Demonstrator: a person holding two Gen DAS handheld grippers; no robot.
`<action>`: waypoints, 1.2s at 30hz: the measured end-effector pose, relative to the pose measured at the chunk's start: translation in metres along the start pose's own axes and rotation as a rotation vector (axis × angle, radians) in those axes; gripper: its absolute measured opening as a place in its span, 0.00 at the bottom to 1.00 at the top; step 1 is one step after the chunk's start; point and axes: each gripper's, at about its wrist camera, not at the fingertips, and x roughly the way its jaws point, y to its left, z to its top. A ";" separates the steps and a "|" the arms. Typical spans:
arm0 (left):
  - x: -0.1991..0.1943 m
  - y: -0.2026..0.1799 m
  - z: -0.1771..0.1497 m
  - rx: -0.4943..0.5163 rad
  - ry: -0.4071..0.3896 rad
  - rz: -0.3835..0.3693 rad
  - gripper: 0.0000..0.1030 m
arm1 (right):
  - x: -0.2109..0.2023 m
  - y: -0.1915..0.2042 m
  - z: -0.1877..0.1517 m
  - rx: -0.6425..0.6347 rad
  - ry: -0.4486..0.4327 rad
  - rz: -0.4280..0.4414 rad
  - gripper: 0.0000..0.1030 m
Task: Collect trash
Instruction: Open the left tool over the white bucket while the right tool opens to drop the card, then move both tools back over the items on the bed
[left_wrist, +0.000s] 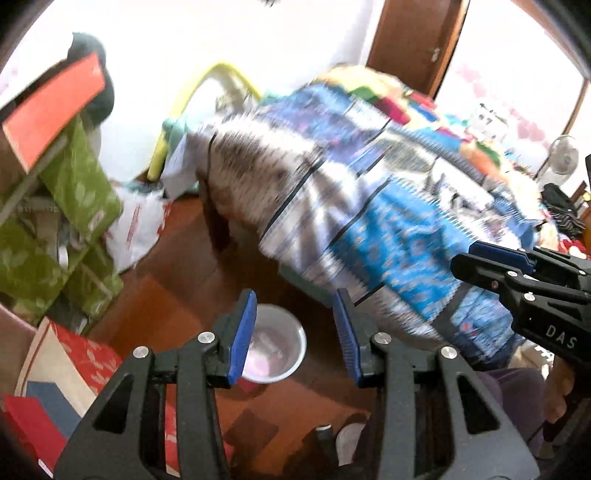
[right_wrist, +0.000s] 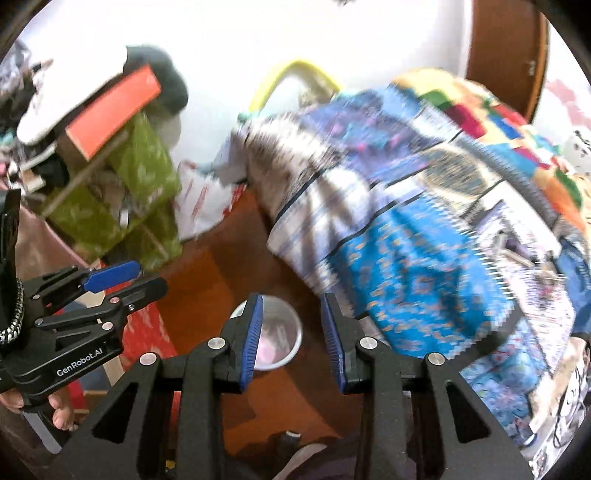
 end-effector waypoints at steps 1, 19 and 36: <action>-0.009 -0.008 0.003 0.010 -0.023 -0.007 0.41 | -0.011 -0.005 0.000 0.007 -0.023 -0.006 0.29; -0.103 -0.167 0.042 0.216 -0.308 -0.138 0.61 | -0.169 -0.091 -0.029 0.108 -0.367 -0.177 0.41; -0.027 -0.285 0.078 0.313 -0.242 -0.257 0.84 | -0.187 -0.213 -0.062 0.259 -0.369 -0.415 0.58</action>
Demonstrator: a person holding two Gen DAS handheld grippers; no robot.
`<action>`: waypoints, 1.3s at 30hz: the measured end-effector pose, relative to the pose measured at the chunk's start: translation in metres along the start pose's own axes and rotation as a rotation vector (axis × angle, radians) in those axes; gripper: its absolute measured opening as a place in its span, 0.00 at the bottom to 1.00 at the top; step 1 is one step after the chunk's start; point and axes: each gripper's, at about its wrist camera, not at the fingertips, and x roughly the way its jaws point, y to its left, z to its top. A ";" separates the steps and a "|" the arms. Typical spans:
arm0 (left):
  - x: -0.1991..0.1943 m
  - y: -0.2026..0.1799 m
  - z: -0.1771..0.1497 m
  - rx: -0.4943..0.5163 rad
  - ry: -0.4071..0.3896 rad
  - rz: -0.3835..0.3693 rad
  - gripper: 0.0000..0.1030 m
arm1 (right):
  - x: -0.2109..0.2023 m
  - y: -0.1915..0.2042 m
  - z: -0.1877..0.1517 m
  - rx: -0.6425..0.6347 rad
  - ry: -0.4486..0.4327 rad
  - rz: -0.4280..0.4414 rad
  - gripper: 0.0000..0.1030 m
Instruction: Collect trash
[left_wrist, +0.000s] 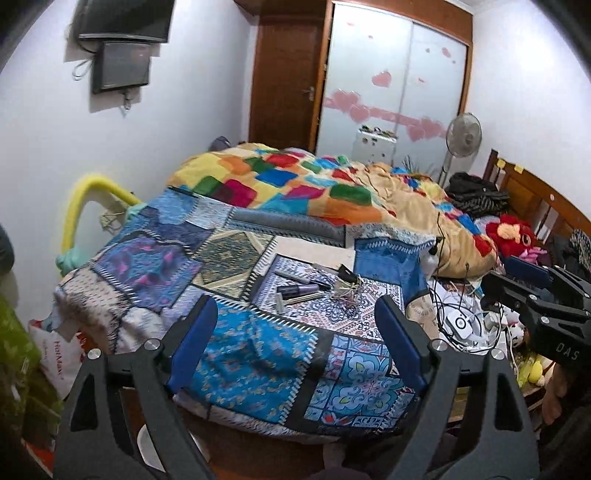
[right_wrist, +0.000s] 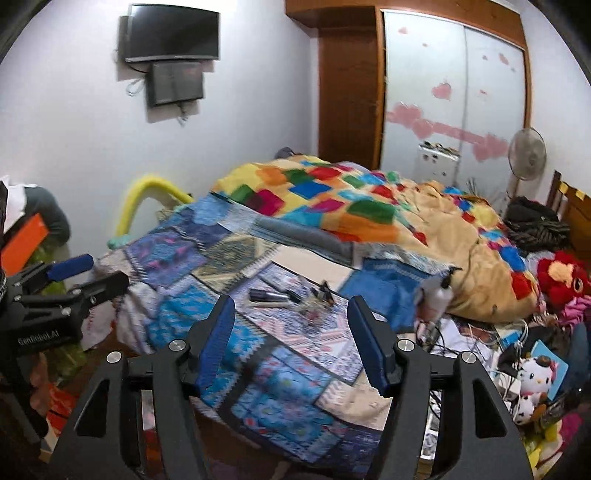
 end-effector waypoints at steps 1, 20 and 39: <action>0.013 -0.002 0.002 0.007 0.017 -0.011 0.84 | 0.006 -0.005 -0.001 0.005 0.010 -0.007 0.58; 0.236 -0.049 -0.010 0.071 0.324 -0.136 0.84 | 0.132 -0.099 -0.025 0.166 0.219 -0.080 0.58; 0.306 -0.040 -0.041 0.004 0.419 -0.222 0.04 | 0.183 -0.107 -0.040 0.197 0.321 0.024 0.58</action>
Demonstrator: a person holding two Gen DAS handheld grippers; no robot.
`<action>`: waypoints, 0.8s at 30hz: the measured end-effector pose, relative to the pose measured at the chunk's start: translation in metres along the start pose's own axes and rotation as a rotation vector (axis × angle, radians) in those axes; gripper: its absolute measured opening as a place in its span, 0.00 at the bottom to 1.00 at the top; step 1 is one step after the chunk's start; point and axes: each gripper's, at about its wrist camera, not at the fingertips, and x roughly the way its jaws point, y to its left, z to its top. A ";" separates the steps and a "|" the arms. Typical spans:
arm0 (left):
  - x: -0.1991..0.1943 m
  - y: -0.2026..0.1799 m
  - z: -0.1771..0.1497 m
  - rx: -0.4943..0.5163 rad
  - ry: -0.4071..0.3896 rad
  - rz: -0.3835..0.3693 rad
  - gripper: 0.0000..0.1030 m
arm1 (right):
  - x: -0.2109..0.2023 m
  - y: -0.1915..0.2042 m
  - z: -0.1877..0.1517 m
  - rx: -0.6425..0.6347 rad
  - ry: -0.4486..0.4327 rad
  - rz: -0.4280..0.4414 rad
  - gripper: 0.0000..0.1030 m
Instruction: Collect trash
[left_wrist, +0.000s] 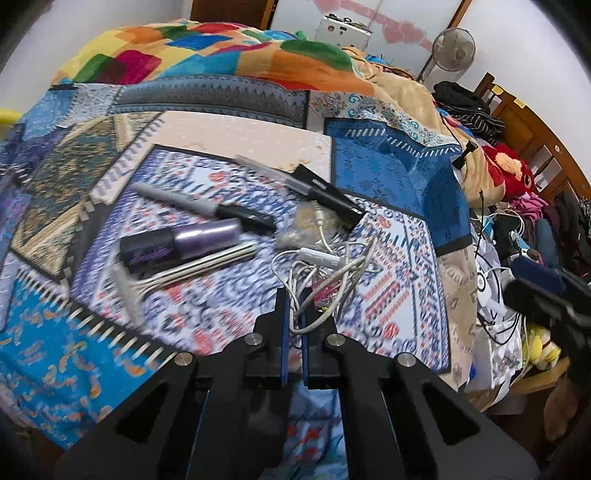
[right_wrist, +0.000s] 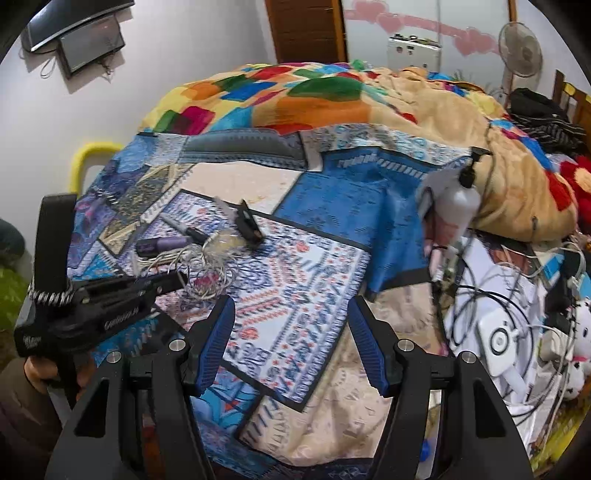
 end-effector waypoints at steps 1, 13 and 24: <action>-0.004 0.003 -0.003 -0.002 0.001 0.002 0.04 | 0.002 0.003 0.001 -0.001 0.005 0.017 0.58; -0.017 0.054 -0.037 -0.071 0.049 0.037 0.04 | 0.040 0.055 -0.001 -0.076 0.105 0.161 0.43; -0.010 0.055 -0.045 -0.069 0.038 0.010 0.04 | 0.078 0.104 -0.016 -0.106 0.221 0.313 0.15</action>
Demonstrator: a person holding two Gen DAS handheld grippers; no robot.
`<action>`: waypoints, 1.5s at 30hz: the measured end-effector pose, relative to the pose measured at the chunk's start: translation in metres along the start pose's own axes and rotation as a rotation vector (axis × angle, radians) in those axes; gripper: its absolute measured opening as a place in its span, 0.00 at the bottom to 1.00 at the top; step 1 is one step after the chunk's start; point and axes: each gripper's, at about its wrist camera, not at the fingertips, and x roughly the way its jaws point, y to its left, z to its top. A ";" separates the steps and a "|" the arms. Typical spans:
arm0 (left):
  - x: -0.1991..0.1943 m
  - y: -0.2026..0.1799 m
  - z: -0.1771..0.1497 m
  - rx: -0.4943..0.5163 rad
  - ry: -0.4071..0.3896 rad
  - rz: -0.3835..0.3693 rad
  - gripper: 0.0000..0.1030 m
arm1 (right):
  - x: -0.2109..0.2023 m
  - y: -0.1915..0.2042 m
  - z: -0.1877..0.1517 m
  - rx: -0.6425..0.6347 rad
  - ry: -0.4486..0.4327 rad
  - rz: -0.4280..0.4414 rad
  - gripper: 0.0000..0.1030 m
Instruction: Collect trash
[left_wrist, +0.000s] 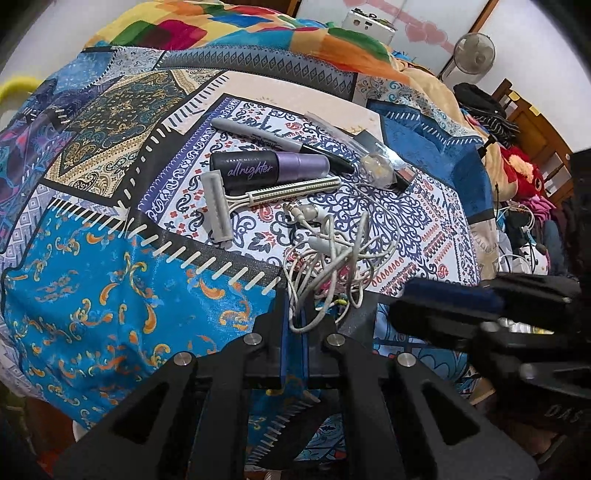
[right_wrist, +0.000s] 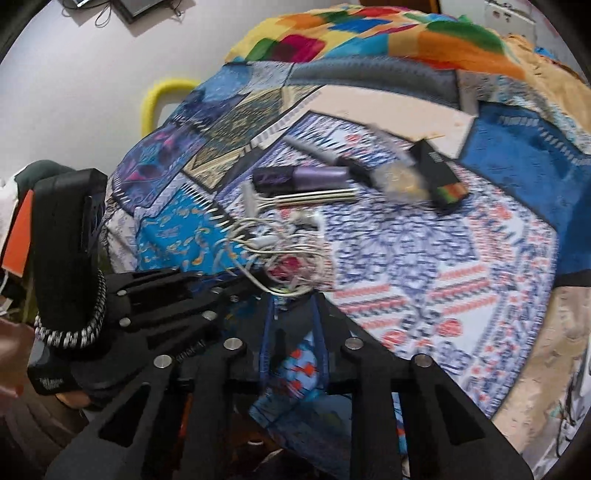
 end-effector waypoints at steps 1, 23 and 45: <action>0.000 0.001 -0.001 0.000 -0.003 -0.006 0.04 | 0.004 0.001 0.002 0.009 0.008 0.015 0.13; -0.002 0.002 -0.007 0.015 -0.041 -0.029 0.04 | 0.043 0.019 0.027 -0.081 -0.002 -0.112 0.15; -0.009 -0.005 -0.004 0.005 -0.015 0.037 0.04 | -0.024 -0.015 -0.007 -0.007 0.015 -0.031 0.10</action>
